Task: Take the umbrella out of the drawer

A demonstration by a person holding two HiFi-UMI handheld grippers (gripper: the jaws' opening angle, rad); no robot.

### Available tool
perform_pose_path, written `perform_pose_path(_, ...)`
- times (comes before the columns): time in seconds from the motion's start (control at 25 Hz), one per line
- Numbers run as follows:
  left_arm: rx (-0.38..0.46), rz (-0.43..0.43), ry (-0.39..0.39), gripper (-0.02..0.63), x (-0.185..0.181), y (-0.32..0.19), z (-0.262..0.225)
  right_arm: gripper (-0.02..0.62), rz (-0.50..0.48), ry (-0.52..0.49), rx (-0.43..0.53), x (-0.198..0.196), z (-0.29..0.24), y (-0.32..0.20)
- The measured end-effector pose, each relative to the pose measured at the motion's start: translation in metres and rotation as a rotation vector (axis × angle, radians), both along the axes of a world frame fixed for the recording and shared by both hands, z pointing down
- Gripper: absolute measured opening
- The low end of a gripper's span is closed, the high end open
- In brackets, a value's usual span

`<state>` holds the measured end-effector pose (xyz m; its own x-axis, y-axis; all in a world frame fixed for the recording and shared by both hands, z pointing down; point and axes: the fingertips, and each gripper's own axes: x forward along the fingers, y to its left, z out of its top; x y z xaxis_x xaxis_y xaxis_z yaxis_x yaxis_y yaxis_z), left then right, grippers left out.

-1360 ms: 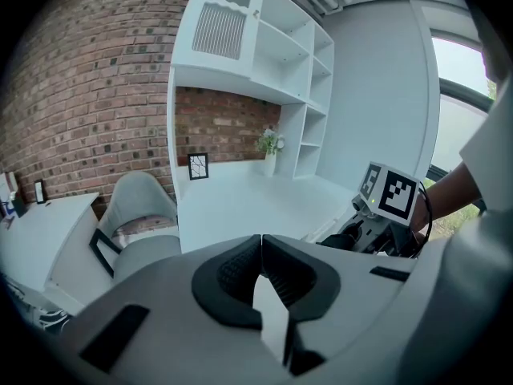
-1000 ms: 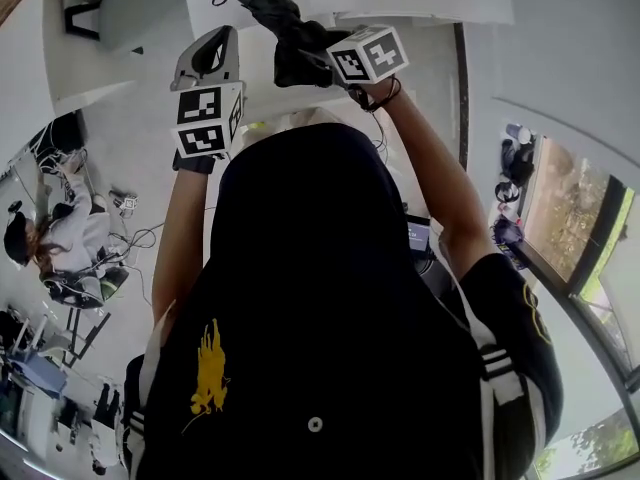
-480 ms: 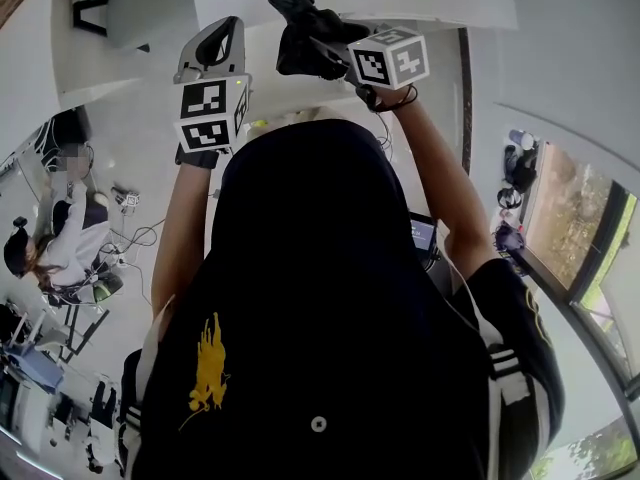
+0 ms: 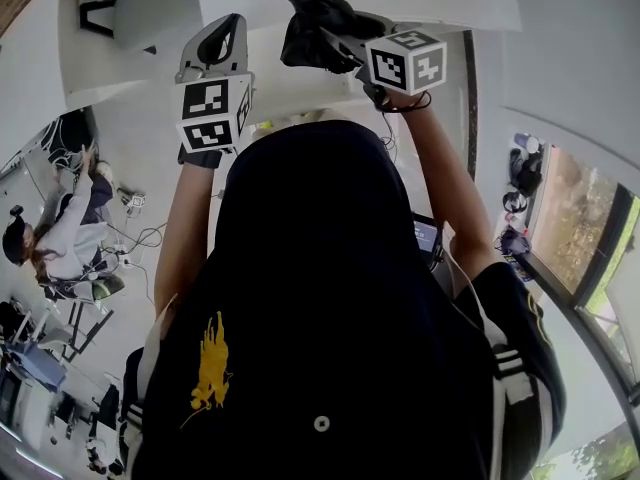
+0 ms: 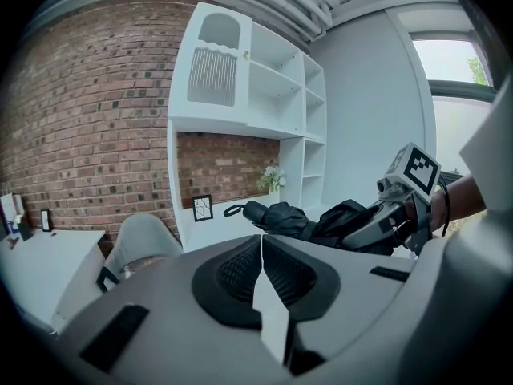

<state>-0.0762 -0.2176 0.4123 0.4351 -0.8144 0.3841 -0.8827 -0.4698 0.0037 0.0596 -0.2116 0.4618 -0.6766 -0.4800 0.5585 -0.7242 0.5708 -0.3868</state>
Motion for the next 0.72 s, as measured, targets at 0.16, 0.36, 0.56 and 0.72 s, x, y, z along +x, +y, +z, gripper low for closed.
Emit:
perform_pose_path(0.16, 0.011, -0.009, -0.002, 0.020, 0.000, -0.008, -0.007, 0.192, 0.017, -0.002, 0.033, 0.007, -0.014, -0.012)
perform_pose_path(0.36, 0.017, -0.013, -0.003, 0.020, -0.004, -0.008, -0.010, 0.189, 0.033, -0.003, 0.060, 0.008, -0.024, -0.017)
perform_pose_path(0.56, 0.025, -0.015, -0.003, 0.020, -0.002, -0.010, -0.015, 0.186, 0.033, 0.001, 0.082, 0.010, -0.032, -0.023)
perform_pose_path(0.72, 0.030, -0.019, -0.002, 0.020, -0.003, -0.013, -0.017, 0.178, 0.034, 0.007, 0.099, 0.009, -0.036, -0.027)
